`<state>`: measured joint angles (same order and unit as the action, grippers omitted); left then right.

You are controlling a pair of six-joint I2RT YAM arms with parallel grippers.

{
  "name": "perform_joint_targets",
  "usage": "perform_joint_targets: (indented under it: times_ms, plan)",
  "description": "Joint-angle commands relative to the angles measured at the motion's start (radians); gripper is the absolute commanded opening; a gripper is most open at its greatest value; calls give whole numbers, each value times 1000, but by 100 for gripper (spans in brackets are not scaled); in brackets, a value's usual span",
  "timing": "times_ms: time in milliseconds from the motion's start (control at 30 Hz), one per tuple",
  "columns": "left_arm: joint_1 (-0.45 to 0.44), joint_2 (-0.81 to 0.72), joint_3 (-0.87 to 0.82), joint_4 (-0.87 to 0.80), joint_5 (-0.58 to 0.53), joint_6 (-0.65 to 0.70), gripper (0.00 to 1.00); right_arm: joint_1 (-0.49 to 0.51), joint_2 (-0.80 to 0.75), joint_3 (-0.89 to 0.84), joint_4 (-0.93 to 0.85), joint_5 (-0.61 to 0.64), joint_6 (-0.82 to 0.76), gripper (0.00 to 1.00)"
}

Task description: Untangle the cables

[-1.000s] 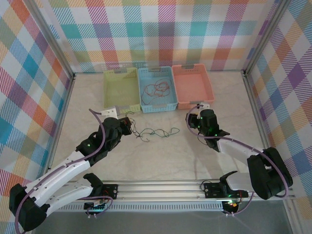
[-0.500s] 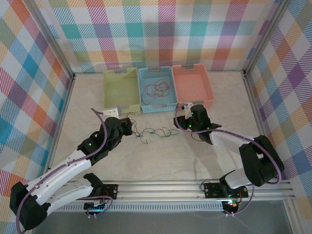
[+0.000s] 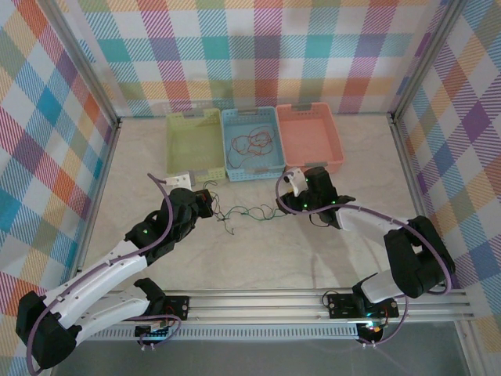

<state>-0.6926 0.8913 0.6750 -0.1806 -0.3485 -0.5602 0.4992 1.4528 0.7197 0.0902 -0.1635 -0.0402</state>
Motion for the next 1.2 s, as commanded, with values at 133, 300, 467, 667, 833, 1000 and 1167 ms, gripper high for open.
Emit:
perform_joint_targets:
  times_ms: [133,300,467,667,833,1000,1167]
  plan:
    - [1,-4,23,4,3,9,0,7,73,60,-60,-80,-38,51]
    - [1,-5,23,3,1,8,0,6,90,62,-60,-124,-50,51]
    - [1,-3,24,1,-3,10,0,7,120,82,-78,-140,-50,50]
    - [2,-2,24,1,-1,9,0,7,75,42,3,-205,-41,52]
    - [1,-1,25,1,-3,10,0,7,37,26,11,-229,-50,52]
    - [1,13,25,7,2,9,0,9,30,42,-37,-243,-94,50]
    - [1,32,24,12,6,8,0,10,28,72,-101,-262,-107,50]
